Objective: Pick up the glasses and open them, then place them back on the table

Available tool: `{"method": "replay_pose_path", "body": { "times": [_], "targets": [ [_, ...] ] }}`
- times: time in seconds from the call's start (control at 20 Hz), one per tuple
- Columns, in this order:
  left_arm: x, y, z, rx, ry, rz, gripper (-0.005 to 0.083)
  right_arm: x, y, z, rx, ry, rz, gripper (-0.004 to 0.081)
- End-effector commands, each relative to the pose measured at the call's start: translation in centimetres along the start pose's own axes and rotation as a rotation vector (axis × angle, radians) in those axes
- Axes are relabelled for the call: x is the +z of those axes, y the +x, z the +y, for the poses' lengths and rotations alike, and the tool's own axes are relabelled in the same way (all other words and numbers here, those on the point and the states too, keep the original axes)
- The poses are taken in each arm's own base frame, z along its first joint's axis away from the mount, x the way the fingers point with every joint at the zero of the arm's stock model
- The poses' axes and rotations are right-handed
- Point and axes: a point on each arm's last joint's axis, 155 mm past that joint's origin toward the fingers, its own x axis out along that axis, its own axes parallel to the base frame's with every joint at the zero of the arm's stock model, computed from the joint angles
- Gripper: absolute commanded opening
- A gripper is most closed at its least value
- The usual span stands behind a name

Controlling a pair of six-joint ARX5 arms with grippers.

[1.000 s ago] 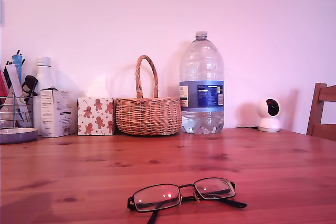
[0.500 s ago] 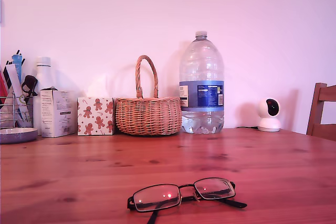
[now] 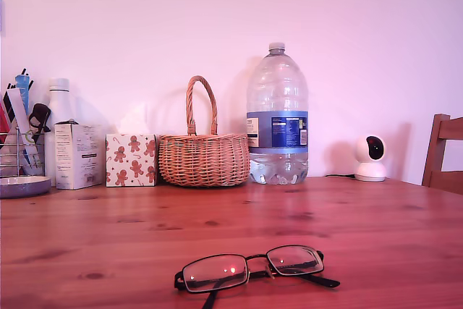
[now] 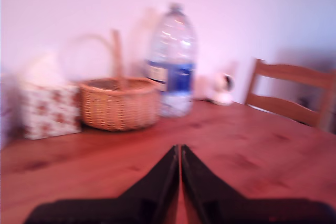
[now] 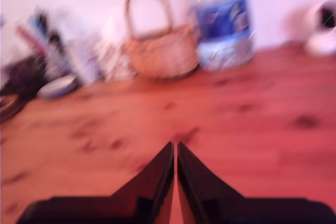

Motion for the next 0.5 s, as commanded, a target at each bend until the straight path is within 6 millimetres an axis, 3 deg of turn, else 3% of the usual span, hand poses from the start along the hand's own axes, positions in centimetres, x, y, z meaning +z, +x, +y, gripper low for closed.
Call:
{"method": "replay_pose_path", "body": {
  "times": [0.0, 0.25, 0.45],
  "targets": [
    [0.2, 0.2, -1.1, -0.043, -0.006, 0.032, -0.0019, 0.2, -0.2, 1.3, 0.043, -0.003, 0.016, -0.0012],
    [-1.5, 1.1, -3.9, -0.164, 0.020, 0.196, -0.0019, -2.9, -0.4, 2.6, 0.087, 0.015, 0.140, -0.0012],
    [-2.2, 1.9, -7.0, -0.308, 0.025, 0.350, -0.0019, -3.1, -0.5, 3.5, 0.128, 0.017, 0.150, -0.0012]
  ]
}}
